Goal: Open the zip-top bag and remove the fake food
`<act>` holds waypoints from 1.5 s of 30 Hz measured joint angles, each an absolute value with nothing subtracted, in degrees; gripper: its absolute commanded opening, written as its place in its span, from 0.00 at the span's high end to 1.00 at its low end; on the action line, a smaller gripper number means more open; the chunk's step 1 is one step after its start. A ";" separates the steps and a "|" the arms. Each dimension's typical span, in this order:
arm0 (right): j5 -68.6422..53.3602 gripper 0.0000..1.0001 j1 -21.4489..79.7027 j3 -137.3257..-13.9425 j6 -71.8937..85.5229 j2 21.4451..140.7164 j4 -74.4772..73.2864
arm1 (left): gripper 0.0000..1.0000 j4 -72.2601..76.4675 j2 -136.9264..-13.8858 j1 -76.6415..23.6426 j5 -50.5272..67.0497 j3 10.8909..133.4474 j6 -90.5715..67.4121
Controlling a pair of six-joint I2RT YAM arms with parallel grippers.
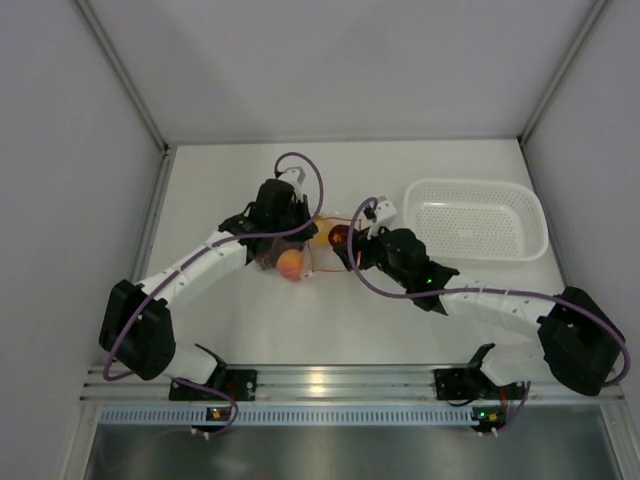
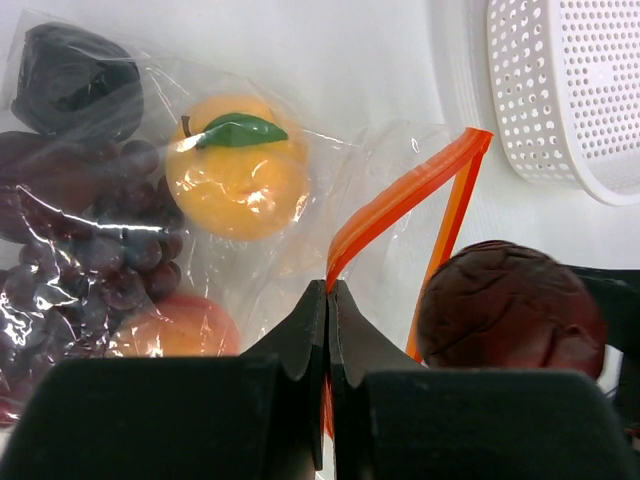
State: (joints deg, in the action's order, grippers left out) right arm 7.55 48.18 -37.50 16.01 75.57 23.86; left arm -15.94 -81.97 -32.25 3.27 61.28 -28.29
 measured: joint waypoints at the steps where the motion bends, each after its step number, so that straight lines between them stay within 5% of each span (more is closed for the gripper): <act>1: 8.38 0.63 48.12 -37.56 15.94 74.48 22.50 | 1.00 -15.86 -81.97 -32.23 3.09 61.25 -28.42; 12: 15.73 0.60 31.48 -47.66 17.26 70.74 1.65 | 1.00 -15.44 -81.23 -31.94 3.14 60.10 -28.67; 23: 17.45 0.54 16.60 -62.89 17.08 87.29 -13.56 | 1.00 -15.42 -78.78 -31.88 4.82 58.41 -28.88; 31: 17.37 0.28 14.39 -65.04 17.02 96.51 -17.30 | 1.00 -15.42 -77.30 -31.86 5.54 58.30 -28.80; 32: 17.26 0.20 14.39 -65.04 17.04 96.62 -17.52 | 1.00 -15.42 -77.25 -31.83 5.56 58.30 -28.80; 33: 16.97 0.01 14.39 -65.01 17.15 96.60 -17.61 | 1.00 -15.42 -77.23 -31.83 5.65 58.28 -28.80; 41: 13.06 0.01 14.35 -63.22 17.21 92.33 -16.21 | 1.00 -15.42 -77.23 -31.79 7.09 58.28 -28.80; 45: 8.27 0.12 14.35 -60.47 18.17 88.71 -14.46 | 1.00 -15.42 -77.10 -31.75 8.03 58.28 -28.84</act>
State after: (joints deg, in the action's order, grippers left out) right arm 8.27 14.35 -60.47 18.17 88.71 -14.46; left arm -15.42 -77.10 -31.75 8.03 58.28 -28.84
